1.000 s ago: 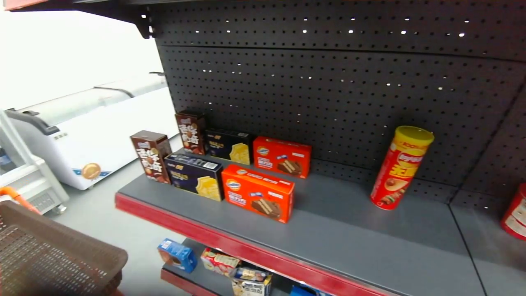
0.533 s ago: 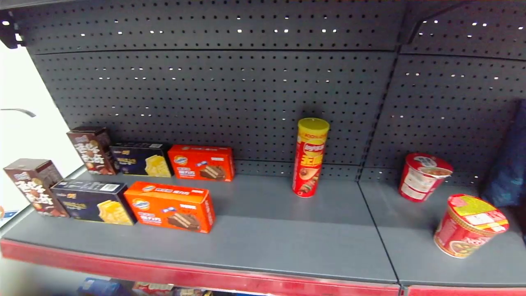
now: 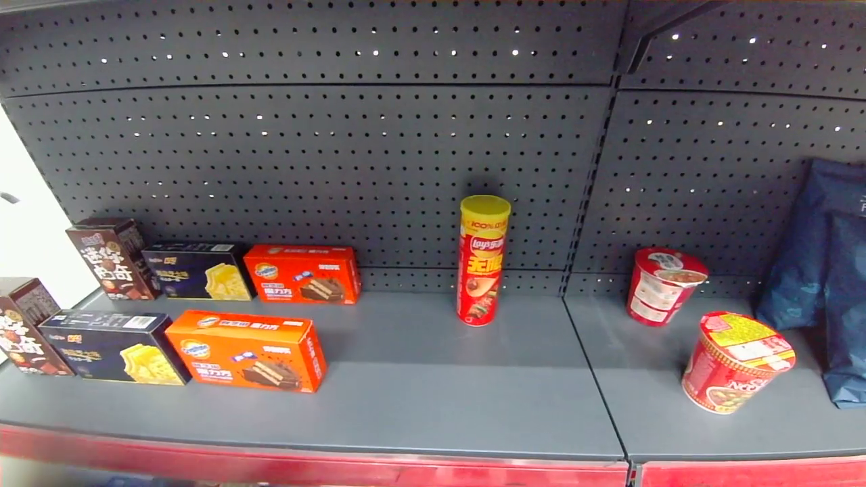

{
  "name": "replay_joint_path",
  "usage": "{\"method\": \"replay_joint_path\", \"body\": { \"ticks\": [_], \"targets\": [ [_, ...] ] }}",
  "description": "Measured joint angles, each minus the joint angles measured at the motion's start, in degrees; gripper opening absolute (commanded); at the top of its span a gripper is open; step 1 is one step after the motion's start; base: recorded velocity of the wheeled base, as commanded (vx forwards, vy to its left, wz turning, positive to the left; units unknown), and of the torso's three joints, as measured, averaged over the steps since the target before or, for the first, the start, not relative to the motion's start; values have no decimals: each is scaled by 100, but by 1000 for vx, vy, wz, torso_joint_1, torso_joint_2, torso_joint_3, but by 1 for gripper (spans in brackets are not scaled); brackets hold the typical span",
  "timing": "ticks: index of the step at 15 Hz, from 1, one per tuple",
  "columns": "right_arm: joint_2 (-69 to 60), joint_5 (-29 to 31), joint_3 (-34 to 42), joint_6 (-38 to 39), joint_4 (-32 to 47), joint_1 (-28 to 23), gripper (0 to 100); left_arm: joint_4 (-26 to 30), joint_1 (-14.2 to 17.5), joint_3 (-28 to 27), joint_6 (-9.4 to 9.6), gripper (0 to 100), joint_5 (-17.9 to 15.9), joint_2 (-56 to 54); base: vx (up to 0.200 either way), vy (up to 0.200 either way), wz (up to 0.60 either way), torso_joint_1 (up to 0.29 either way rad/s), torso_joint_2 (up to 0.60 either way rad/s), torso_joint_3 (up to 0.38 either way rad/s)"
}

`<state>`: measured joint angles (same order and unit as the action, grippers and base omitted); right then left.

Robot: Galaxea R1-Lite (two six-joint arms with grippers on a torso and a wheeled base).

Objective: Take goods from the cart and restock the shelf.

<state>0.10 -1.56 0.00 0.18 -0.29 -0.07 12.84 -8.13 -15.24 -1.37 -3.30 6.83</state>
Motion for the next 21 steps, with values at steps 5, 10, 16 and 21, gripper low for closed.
{"method": "replay_joint_path", "body": {
  "ticks": [5,10,16,21],
  "targets": [
    [0,1,0,0,7,7,100,-1,15,-22,-2,0,24,6,0,0,0,0,0,0],
    [-2,-111,0,-274,11,17,100,40,76,-333,13,0,330,100,0,0,0,0,0,0],
    [456,-577,-805,496,-26,200,100,550,144,-603,66,0,866,267,0,0,0,0,0,0],
    [2559,-1324,-2508,171,-121,1046,100,556,196,-608,115,0,907,235,0,0,0,0,0,0]
  ]
}}
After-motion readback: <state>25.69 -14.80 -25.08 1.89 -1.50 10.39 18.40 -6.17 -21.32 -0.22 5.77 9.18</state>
